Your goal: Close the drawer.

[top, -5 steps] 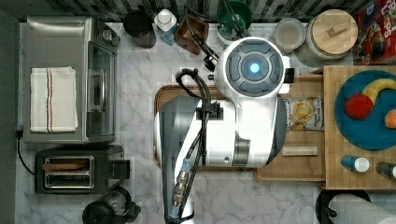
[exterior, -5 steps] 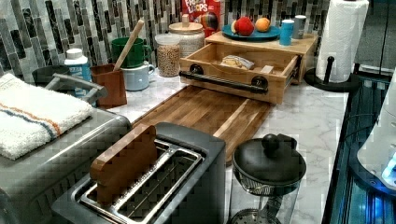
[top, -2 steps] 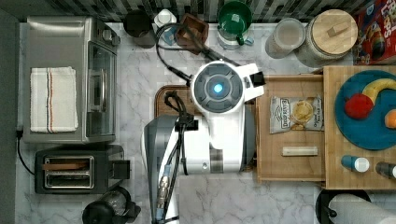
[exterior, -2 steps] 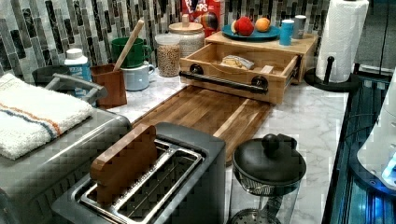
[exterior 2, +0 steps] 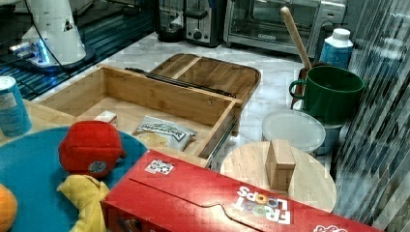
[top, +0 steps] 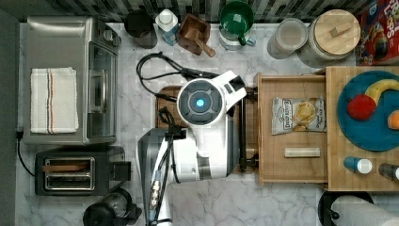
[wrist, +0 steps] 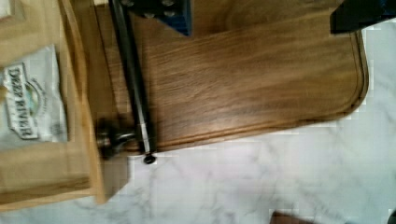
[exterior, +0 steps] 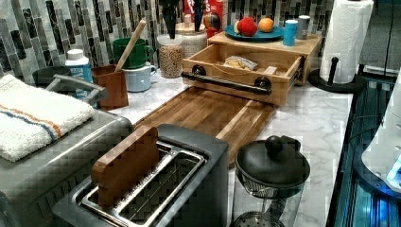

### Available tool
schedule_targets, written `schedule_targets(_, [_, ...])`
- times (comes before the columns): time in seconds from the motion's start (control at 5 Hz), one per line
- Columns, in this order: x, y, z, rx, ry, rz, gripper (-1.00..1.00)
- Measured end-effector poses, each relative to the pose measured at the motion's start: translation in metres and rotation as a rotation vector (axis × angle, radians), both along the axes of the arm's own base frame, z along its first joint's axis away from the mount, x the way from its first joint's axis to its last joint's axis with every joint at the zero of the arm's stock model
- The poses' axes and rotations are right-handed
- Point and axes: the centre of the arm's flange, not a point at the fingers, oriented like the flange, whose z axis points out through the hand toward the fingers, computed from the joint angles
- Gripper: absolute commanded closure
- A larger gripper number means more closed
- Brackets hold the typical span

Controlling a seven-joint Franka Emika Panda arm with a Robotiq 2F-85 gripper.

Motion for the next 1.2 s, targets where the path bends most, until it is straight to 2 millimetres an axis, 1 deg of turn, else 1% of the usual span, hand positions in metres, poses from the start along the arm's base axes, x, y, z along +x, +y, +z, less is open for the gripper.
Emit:
schedule_targets(0.2, [-0.001,0.016,-0.024,0.003,0.014,0.083,-1.0])
schedule_targets(0.4, [0.006,0.017,-0.047,-0.017,-0.037,0.125,-1.0])
schedule_targets(0.8, [-0.001,-0.005,-0.107,-0.016,0.026,0.154,-1.0])
schedule_targets(1.0, [-0.007,-0.013,-0.136,-0.001,0.093,0.176,0.64])
schedule_targets(1.2, [-0.013,-0.019,-0.154,0.018,0.139,0.176,1.0])
